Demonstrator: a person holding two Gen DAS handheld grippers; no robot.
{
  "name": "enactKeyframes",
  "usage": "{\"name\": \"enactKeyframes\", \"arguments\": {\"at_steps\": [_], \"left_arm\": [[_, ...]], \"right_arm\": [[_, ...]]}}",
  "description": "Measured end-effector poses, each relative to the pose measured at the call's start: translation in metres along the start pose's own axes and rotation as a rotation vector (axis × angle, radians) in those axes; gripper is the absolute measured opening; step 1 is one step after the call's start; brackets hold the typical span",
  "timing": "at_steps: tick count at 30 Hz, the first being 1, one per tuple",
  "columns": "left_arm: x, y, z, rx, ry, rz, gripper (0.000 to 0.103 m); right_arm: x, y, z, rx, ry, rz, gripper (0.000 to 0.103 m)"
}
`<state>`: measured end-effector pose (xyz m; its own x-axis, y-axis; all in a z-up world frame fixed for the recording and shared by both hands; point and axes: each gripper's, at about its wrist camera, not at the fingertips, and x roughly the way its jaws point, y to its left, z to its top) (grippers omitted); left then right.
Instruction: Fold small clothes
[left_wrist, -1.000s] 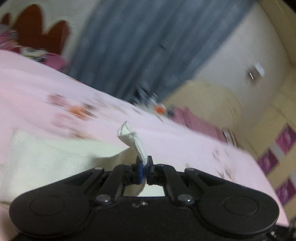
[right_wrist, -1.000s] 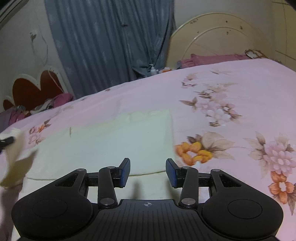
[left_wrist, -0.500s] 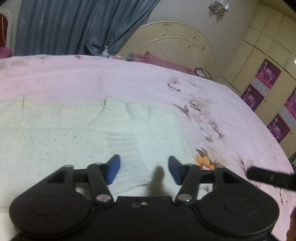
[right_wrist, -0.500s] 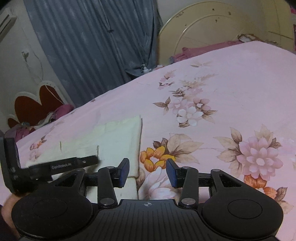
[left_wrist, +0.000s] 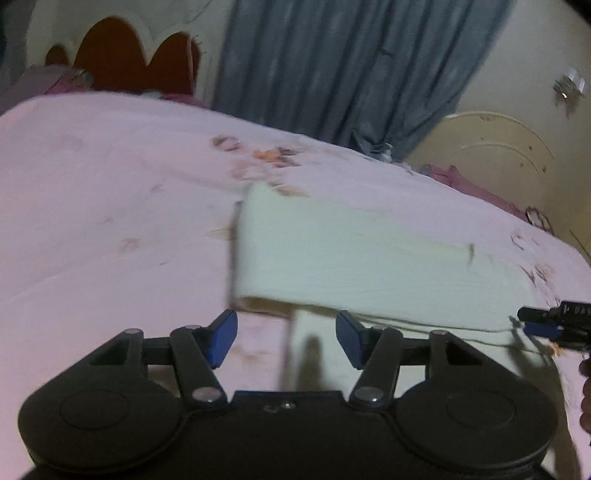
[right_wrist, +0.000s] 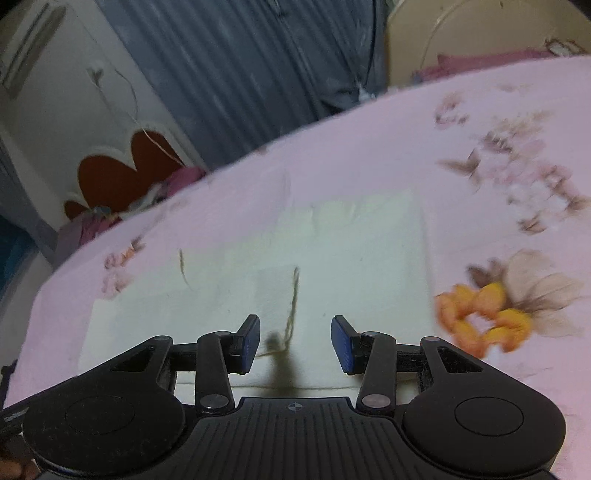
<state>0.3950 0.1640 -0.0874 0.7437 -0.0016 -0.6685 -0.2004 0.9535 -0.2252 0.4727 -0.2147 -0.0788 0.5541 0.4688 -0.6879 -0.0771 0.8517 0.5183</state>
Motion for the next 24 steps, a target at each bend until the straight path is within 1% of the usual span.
{"name": "enactKeyframes", "arguments": {"at_steps": [1, 3, 4, 7, 8, 9, 10, 12, 14, 15, 17, 20, 22, 24], "left_arm": [[0.006, 0.003, 0.001, -0.007, 0.007, -0.011, 0.056], [0.021, 0.004, 0.003, 0.003, 0.055, -0.040, 0.054], [0.027, 0.004, 0.003, 0.015, 0.064, -0.040, 0.054], [0.039, -0.003, 0.004, 0.052, 0.048, -0.013, 0.052], [0.044, -0.007, 0.002, 0.055, 0.046, -0.008, 0.048], [0.045, -0.004, 0.001, 0.053, 0.045, -0.004, 0.047], [0.046, -0.003, 0.002, 0.053, 0.043, -0.003, 0.044], [0.047, -0.001, 0.000, 0.074, 0.042, -0.008, 0.042], [0.046, -0.004, -0.001, 0.122, 0.043, -0.002, 0.040], [0.044, -0.004, 0.000, 0.143, 0.044, 0.001, 0.040], [0.042, -0.003, 0.002, 0.163, 0.048, -0.001, 0.039], [0.039, -0.002, 0.004, 0.176, 0.056, -0.012, 0.036], [0.039, -0.003, 0.004, 0.195, 0.057, -0.014, 0.034], [0.039, -0.006, 0.004, 0.215, 0.058, -0.013, 0.032]], "right_arm": [[0.006, 0.001, 0.000, 0.005, 0.006, -0.001, 0.043], [0.013, 0.007, 0.002, -0.002, 0.008, -0.016, 0.043], [0.016, 0.009, 0.004, -0.009, 0.011, -0.018, 0.043], [0.024, 0.017, 0.007, -0.057, 0.025, -0.031, 0.043], [0.027, 0.021, 0.008, -0.078, 0.032, -0.037, 0.036], [0.031, 0.025, 0.008, -0.101, 0.044, -0.043, 0.008], [0.034, 0.028, 0.007, -0.115, 0.049, -0.047, 0.006], [0.032, 0.033, 0.008, -0.161, 0.043, -0.057, 0.005], [0.021, 0.036, 0.008, -0.176, 0.012, -0.052, 0.004], [0.011, 0.038, 0.009, -0.192, -0.022, -0.050, 0.004], [-0.007, 0.043, 0.011, -0.228, -0.094, -0.074, 0.004], [-0.038, 0.029, 0.017, -0.199, -0.193, -0.116, 0.004], [-0.042, 0.016, 0.018, -0.194, -0.180, -0.157, 0.004], [-0.044, 0.006, 0.015, -0.184, -0.165, -0.173, 0.004]]}}
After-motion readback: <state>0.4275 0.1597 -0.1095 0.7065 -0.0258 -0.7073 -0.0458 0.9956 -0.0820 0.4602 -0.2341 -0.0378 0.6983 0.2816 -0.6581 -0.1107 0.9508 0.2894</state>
